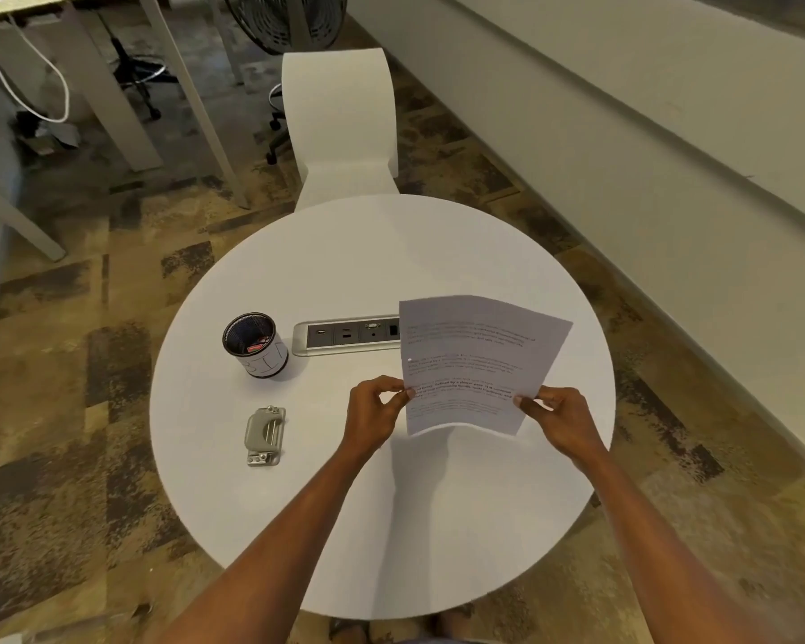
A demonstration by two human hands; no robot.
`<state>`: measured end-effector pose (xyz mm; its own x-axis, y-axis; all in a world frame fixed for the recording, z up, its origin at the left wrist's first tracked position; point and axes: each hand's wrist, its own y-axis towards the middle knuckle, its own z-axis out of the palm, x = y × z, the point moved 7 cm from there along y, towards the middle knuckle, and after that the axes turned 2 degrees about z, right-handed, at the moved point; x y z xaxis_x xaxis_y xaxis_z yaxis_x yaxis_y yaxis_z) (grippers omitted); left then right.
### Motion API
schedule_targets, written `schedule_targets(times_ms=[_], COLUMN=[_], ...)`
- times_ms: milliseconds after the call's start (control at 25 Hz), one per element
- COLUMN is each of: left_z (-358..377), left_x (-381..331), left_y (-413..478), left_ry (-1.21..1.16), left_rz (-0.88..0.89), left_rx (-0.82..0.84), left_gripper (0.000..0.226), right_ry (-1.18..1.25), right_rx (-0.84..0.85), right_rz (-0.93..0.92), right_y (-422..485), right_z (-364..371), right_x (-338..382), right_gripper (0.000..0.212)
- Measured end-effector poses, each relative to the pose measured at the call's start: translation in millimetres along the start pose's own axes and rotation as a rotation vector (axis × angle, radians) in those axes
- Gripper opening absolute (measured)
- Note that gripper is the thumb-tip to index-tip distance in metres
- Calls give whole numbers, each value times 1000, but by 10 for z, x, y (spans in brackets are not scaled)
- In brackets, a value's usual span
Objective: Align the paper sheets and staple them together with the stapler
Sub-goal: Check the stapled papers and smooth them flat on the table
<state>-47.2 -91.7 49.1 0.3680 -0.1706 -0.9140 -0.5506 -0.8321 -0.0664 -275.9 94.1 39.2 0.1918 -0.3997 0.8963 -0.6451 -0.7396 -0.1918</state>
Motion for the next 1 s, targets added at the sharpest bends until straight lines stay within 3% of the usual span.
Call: schedule_targets(times_ms=[200,360,480,640,760,1000], left_z=[60,109,260,593,806,1107], left_x=[47,-107,-314,-263,-42,369], left_y=[13,34,84,107,41,-210], left_ry=[5,9,-25,-144,-165,19], left_rz=[-7,26,38,-195,-371,-565], left_rx=[29,-93,-68,2,-1,31], left_gripper=[22,10,11,3,11,13], right_ry=[56,187,279,311,249,10], right_rx=[103,18,-59,-157,-175,-172], right_rz=[40,20,28,141,268,342], right_y=[45,56,31,-35,-60,-42], right_z=[57,-84,-311,-533,-553,-439], right_x=[-26,51,42,-221,-501,-930], right_gripper=[28,21,21,11,3,22])
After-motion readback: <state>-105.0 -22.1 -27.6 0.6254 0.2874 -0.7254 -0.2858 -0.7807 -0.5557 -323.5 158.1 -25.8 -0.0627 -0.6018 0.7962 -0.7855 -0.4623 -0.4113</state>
